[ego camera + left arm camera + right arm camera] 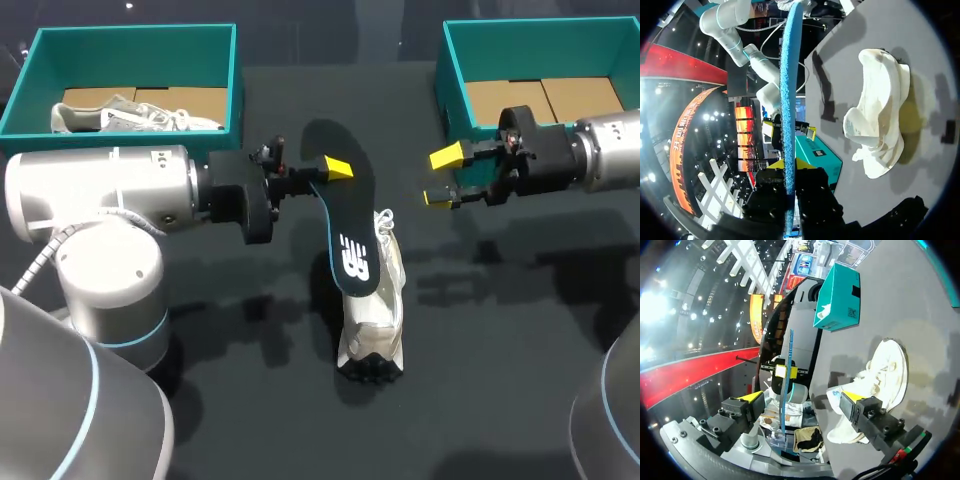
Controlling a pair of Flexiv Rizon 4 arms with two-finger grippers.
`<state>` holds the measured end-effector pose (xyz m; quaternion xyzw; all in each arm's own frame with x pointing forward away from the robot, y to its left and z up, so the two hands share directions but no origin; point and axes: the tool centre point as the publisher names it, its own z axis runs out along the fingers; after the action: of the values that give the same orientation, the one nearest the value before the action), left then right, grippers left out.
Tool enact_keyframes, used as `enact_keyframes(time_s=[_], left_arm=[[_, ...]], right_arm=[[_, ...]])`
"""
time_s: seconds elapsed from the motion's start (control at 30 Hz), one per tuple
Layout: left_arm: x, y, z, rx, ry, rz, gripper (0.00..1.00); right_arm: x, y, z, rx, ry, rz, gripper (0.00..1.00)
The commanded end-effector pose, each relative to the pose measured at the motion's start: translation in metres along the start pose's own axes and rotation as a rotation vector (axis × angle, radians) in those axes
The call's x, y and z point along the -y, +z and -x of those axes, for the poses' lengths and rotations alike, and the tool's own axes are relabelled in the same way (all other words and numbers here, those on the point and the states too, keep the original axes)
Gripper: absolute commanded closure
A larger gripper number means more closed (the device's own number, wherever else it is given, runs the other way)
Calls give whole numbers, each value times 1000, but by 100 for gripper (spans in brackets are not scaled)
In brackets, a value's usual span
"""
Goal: Take the shoe out of the shoebox, open the shoe tongue, remove and reinsert the insole, then place the shoe into the shoebox
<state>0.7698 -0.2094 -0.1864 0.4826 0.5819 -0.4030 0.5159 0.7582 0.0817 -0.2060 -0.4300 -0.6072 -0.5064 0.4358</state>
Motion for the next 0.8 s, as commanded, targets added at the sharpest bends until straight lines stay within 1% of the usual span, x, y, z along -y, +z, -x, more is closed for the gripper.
enact_keyframes(time_s=[0.03, 0.07, 0.1, 0.13, 0.17, 0.57, 0.6, 0.67, 0.7, 0.73, 0.77, 0.8], left_arm=[[6, -13, 5, -6, -31, -20, 100], [6, -15, 7, 0, -60, -27, 100], [7, -18, 9, 17, -116, -56, 100], [7, -21, 12, 24, -140, -81, 100], [7, -21, 12, 24, -140, -81, 100], [7, -21, 12, 24, -140, -81, 100], [13, -19, 12, 5, -144, -87, 100], [28, -21, 17, 6, -197, -122, 100], [34, -23, 18, 0, -218, -134, 100], [40, -25, 19, -8, -236, -140, 100], [46, -27, 21, -18, -259, -151, 100], [51, -29, 21, -25, -286, -156, 100]], right_arm=[[-2, -17, 5, 110, -206, -62, 0], [0, -24, 8, 100, -285, -63, 0], [3, -29, 12, 125, -334, -84, 0], [5, -34, 19, 144, -354, -125, 0], [9, -39, 24, 117, -374, -170, 0], [9, -39, 24, 117, -374, -170, 0], [9, -39, 24, 117, -374, -170, 0], [15, -42, 25, 162, -448, -208, 0], [17, -45, 26, 191, -463, -213, 0], [21, -47, 26, 210, -507, -226, 0], [25, -50, 26, 222, -544, -222, 0], [29, -51, 26, 249, -570, -240, 0]])
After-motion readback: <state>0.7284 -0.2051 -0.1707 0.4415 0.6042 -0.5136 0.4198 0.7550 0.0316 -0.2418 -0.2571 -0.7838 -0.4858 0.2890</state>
